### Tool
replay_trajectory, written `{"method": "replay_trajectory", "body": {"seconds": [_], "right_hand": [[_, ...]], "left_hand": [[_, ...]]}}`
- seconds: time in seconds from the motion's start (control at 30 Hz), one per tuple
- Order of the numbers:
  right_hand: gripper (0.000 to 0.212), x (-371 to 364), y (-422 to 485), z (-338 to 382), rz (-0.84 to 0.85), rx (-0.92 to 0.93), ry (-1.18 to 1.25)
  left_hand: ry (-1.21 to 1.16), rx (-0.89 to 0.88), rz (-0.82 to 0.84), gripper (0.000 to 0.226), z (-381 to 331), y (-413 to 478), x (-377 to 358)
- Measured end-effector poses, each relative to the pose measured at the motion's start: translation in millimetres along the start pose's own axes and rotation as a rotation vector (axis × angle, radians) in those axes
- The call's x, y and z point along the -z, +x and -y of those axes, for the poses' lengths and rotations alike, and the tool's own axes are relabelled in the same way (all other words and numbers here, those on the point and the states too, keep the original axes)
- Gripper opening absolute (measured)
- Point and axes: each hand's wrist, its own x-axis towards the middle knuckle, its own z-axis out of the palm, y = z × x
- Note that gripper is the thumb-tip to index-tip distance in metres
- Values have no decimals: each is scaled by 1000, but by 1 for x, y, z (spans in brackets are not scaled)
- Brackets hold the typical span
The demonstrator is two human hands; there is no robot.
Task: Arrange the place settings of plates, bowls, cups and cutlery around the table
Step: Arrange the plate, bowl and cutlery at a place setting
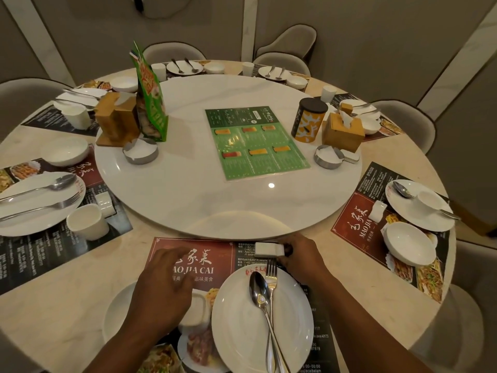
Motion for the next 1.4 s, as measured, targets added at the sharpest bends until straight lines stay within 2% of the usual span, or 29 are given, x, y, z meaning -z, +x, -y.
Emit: {"method": "replay_trajectory", "body": {"seconds": [0.13, 0.23, 0.37, 0.43, 0.53, 0.6, 0.67, 0.7, 0.77, 0.87, 1.03, 1.17, 1.23, 1.33, 1.4], "right_hand": [[40, 5, -4, 5, 6, -6, 45], [41, 13, -11, 11, -4, -80, 90], [39, 23, -24, 27, -157, -170, 72], [38, 19, -39, 55, -188, -110, 108], [47, -2, -70, 108, 11, 163, 108], [65, -22, -88, 137, 233, 328, -1], [82, -43, -97, 153, 358, 410, -137], [86, -52, -98, 159, 374, 436, -192], [79, -63, -97, 164, 358, 449, -234], [66, -64, -93, 163, 330, 389, -156], [70, -38, -94, 158, 273, 312, -1], [66, -10, -92, 151, 96, 235, 212], [64, 4, -91, 148, 53, 181, 386], [64, 24, -93, 137, 11, 136, 588], [64, 35, -95, 124, -19, 137, 600]], "left_hand": [[-33, 11, -6, 48, 0, -2, 2], [-49, -4, -18, 46, 1, -4, 5], [-80, 26, -26, 47, 7, -7, 10], [-87, 40, -30, 48, 11, -9, 12], [-96, 63, -23, 47, 15, -11, 17], [-91, 65, -19, 47, 17, -13, 20], [-95, 74, -8, 46, 18, -16, 23], [-94, 81, 0, 46, 20, -17, 25], [-91, 90, 12, 45, 22, -20, 28], [-75, 77, 17, 42, 26, -23, 31], [-112, 70, 23, 37, 29, -27, 29], [-272, 118, 37, 30, 10, -24, 25], [-482, 214, 122, 24, -8, -20, 24], [-897, 412, 304, 32, -38, -9, 23], [-988, 423, 358, 34, -59, -2, 19]]}}
